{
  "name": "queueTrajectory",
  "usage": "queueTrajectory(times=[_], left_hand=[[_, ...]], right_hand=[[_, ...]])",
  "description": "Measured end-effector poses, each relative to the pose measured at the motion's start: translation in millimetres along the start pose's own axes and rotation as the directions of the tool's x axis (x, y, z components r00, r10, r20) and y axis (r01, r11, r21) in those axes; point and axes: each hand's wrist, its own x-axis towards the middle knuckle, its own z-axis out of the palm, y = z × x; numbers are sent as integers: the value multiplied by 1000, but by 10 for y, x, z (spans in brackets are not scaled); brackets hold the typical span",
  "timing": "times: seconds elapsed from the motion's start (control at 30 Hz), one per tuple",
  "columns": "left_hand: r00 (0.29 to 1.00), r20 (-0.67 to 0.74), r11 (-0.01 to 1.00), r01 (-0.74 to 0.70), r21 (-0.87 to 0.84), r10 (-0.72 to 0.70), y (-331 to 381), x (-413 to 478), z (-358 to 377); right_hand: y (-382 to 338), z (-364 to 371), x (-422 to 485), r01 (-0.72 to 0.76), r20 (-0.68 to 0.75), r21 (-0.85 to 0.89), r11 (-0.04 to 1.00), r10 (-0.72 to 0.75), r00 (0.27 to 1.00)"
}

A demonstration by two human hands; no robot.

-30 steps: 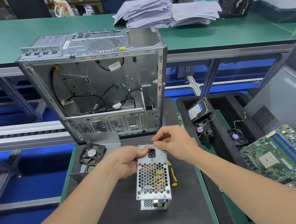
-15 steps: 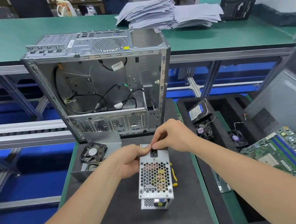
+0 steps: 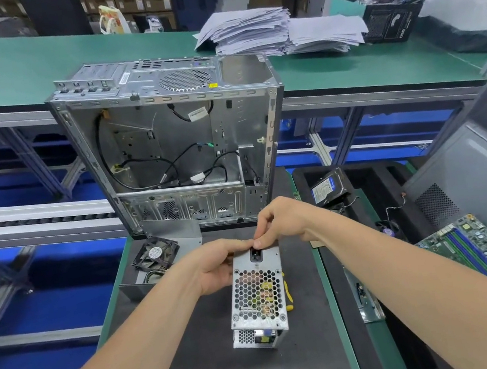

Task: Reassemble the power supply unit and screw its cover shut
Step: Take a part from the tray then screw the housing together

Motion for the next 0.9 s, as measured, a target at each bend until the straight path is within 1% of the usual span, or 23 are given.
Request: queueTrajectory(times=[0.07, 0.2, 0.27, 0.37, 0.47, 0.5, 0.53, 0.57, 0.6, 0.63, 0.67, 0.7, 0.73, 0.77, 0.8, 0.9], left_hand=[[1000, 17, 1000, 15, -10, -15, 7, 5, 3], [999, 28, 1000, 29, 12, -30, 57, 12, 21], [999, 23, 998, 25, 52, -26, 78, 1, 30], [1000, 15, 988, -12, 157, 10, 93, -3, 43], [998, -14, 970, -54, 236, 59, 92, 7, 62], [997, -29, 965, -66, 253, 76, 87, 13, 67], [995, -42, 962, -76, 262, 90, 78, 17, 69], [994, -51, 962, -82, 262, 99, 69, 19, 72], [993, -58, 962, -86, 259, 104, 61, 18, 71], [992, -65, 962, -89, 258, 109, 54, 17, 73], [991, -71, 960, -91, 265, 113, 49, 13, 75], [990, -79, 957, -93, 276, 119, 48, 12, 83], [988, -88, 954, -96, 286, 125, 47, 13, 93], [986, -98, 952, -97, 290, 131, 45, 16, 104], [985, -109, 952, -97, 289, 133, 45, 17, 114], [983, -129, 955, -88, 283, 129, 51, 11, 136]], right_hand=[[51, -31, 19, -10, 51, 70, 997, 7, 999], [129, -68, 61, 19, 97, 100, 995, -29, 995], [165, -59, 66, 23, 85, 129, 991, -34, 996], [269, -33, 72, 77, 36, 174, 982, -84, 996], [400, 17, 64, 133, 9, 284, 950, -141, 990], [446, 46, 59, 156, -36, 324, 933, -152, 988], [505, 77, 67, 181, -123, 376, 909, -145, 982], [580, 109, 76, 196, -238, 429, 882, -100, 966], [675, 141, 92, 192, -352, 459, 867, -21, 936], [772, 173, 89, 137, -435, 432, 892, 72, 898], [888, 214, 80, 27, -466, 338, 941, 143, 873], [985, 282, 47, -130, -420, 209, 969, 209, 883], [1052, 374, 0, -255, -314, 88, 963, 270, 910], [1080, 469, -56, -329, -202, -7, 944, 321, 925], [1090, 544, -90, -360, -141, -58, 931, 349, 926], [1034, 645, -108, -353, -150, -116, 929, 334, 930]])
